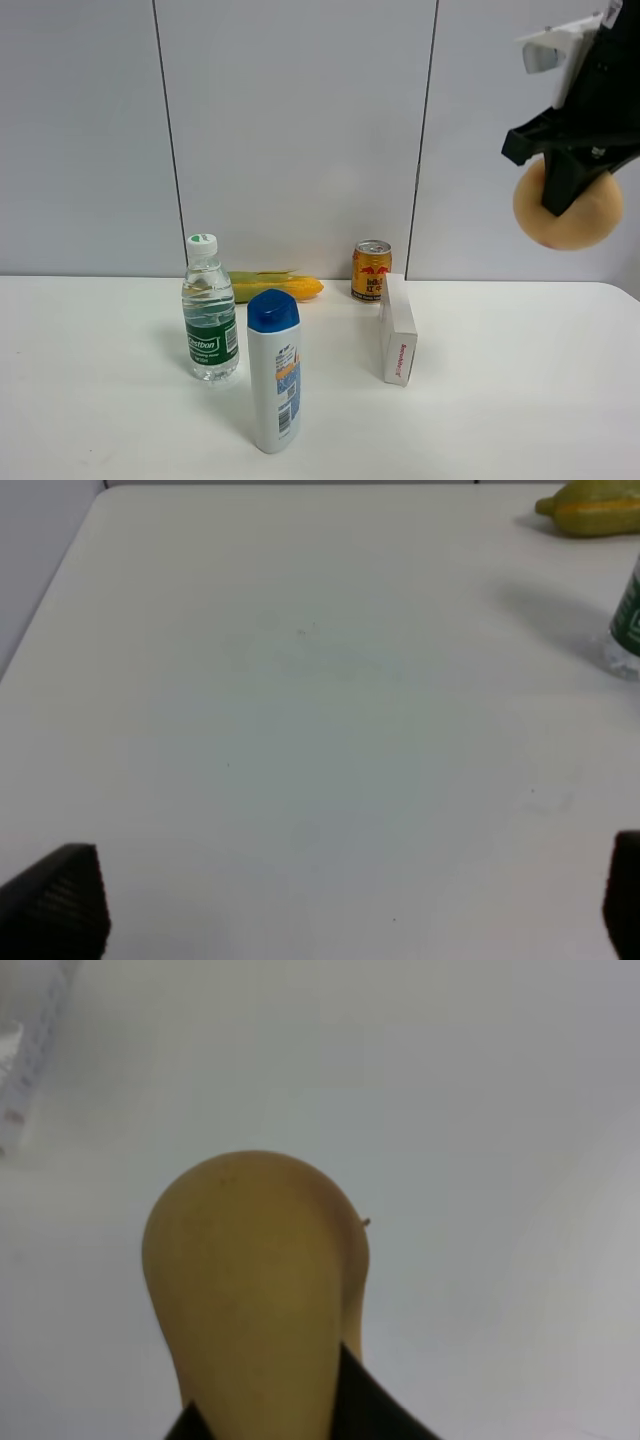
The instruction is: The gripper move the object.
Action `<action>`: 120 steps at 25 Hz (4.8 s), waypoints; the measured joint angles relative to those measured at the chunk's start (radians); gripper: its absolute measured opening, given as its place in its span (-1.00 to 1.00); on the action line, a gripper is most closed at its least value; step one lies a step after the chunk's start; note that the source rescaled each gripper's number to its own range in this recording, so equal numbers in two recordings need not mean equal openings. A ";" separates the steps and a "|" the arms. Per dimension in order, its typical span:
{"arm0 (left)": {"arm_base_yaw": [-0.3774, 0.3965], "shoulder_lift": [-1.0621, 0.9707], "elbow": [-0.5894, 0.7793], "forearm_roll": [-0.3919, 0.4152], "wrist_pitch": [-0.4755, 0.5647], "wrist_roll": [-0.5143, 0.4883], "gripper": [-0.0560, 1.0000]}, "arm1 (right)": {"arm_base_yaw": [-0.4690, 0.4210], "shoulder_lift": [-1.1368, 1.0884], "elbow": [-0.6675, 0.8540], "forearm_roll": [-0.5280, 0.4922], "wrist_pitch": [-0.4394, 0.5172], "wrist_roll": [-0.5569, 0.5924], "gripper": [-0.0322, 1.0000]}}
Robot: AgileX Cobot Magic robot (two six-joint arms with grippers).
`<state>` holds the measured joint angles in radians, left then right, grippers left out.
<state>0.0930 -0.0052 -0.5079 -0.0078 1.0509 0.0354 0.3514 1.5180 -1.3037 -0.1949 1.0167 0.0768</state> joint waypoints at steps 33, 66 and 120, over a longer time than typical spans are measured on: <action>0.000 0.000 0.000 0.000 0.000 0.000 1.00 | -0.091 0.393 0.244 -0.082 -0.762 0.018 -0.94; 0.000 0.000 0.000 0.000 0.000 0.000 1.00 | -0.134 0.491 0.244 0.069 -0.963 0.197 0.66; 0.000 0.000 0.000 0.000 0.000 0.000 1.00 | -0.134 -0.911 0.244 -0.157 0.017 0.063 0.80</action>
<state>0.0930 -0.0052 -0.5079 -0.0078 1.0509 0.0354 0.2170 0.6072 -1.0595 -0.3522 1.0339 0.1402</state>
